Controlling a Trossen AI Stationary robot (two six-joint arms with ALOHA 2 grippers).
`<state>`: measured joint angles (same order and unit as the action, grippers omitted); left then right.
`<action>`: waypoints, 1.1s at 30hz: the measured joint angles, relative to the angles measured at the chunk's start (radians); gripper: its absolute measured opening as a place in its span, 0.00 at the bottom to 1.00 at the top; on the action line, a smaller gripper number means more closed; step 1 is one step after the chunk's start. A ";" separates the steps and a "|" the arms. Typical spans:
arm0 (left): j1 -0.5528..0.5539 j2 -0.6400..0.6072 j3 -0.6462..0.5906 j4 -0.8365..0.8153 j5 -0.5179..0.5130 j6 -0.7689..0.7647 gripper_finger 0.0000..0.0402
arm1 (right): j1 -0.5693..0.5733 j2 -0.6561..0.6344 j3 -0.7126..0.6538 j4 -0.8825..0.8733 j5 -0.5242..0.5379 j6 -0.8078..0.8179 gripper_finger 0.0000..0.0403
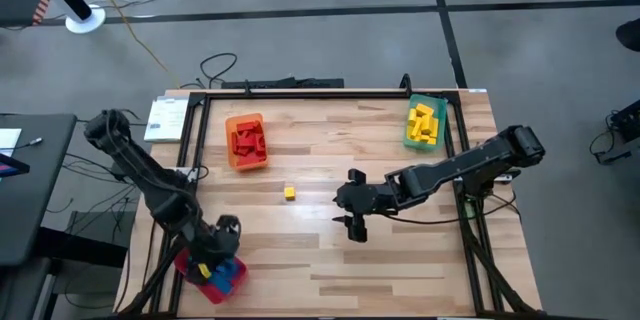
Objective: Sort blocks
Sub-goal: Put the blue wooden block into the red bin
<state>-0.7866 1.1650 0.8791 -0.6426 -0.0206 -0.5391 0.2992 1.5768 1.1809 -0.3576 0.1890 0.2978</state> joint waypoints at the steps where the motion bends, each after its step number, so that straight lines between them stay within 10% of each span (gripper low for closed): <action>1: -0.009 0.012 0.000 0.022 0.021 -0.010 0.13 | 0.003 0.000 0.000 0.000 0.000 0.000 0.65; 33: -0.096 0.154 0.000 -0.043 0.112 -0.289 0.19 | 0.002 0.000 -0.010 0.016 0.000 -0.033 0.65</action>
<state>-0.8825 1.3187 0.8795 -0.6860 0.0917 -0.8276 0.3016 1.5768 1.1709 -0.3415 0.1886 0.2649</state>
